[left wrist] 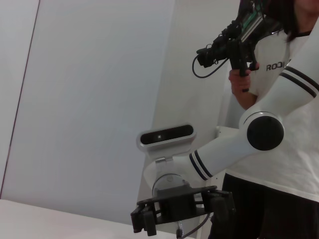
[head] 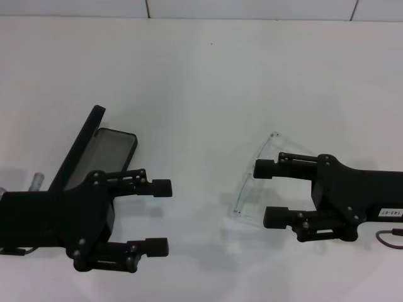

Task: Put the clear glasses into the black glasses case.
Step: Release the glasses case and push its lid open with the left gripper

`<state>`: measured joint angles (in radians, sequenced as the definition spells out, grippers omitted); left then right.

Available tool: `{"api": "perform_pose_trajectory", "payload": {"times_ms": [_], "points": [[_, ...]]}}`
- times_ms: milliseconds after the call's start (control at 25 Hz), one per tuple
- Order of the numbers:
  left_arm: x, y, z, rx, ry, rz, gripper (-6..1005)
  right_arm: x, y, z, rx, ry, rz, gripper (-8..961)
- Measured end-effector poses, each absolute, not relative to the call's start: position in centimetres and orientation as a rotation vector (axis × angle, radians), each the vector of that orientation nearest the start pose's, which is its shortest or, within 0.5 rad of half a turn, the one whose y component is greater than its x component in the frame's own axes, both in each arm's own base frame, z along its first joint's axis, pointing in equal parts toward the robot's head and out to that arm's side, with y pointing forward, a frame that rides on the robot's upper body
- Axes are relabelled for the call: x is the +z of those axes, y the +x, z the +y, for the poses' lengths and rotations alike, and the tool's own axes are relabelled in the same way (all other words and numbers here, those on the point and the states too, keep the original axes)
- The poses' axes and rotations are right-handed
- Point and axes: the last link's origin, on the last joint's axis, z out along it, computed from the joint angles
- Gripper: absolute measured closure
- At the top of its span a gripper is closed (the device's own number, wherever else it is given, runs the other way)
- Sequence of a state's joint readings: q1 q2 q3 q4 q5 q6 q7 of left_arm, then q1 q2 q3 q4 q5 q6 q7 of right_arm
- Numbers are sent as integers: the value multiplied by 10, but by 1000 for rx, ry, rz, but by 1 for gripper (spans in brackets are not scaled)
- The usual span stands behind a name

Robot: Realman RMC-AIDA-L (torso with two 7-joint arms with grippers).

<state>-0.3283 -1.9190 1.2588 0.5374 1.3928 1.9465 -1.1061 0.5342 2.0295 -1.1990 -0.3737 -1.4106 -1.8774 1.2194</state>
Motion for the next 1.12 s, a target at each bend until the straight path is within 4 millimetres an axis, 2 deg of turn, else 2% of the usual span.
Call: {"api": "perform_pose_trajectory", "payload": {"times_ms": [560, 680, 760, 800, 840, 880, 1000, 1040, 1120], "points": [[25, -259, 238, -1272, -2906, -270, 225, -24, 211, 270, 1411, -2946, 459, 171], [33, -254, 252, -1287, -2816, -338, 225, -20, 218, 269, 1409, -2894, 454, 171], [33, -254, 252, -1287, -2816, -338, 225, -16, 226, 270, 1391, -2848, 474, 171], [48, -243, 269, -1190, -2737, -466, 225, -13, 232, 269, 1379, -2819, 489, 170], [52, -236, 275, -1092, -2723, -515, 233, -13, 232, 269, 1379, -2819, 489, 170], [57, -231, 279, -1024, -2707, -549, 242, -7, 241, 268, 1365, -2768, 518, 170], [81, -205, 294, -612, -2622, -562, 268, 2, 254, 265, 1358, -2691, 554, 171], [86, -200, 296, -547, -2593, -564, 276, 3, 258, 263, 1357, -2670, 562, 171], [104, -177, 302, -381, -2474, -571, 276, 8, 265, 259, 1355, -2627, 565, 171]]}}
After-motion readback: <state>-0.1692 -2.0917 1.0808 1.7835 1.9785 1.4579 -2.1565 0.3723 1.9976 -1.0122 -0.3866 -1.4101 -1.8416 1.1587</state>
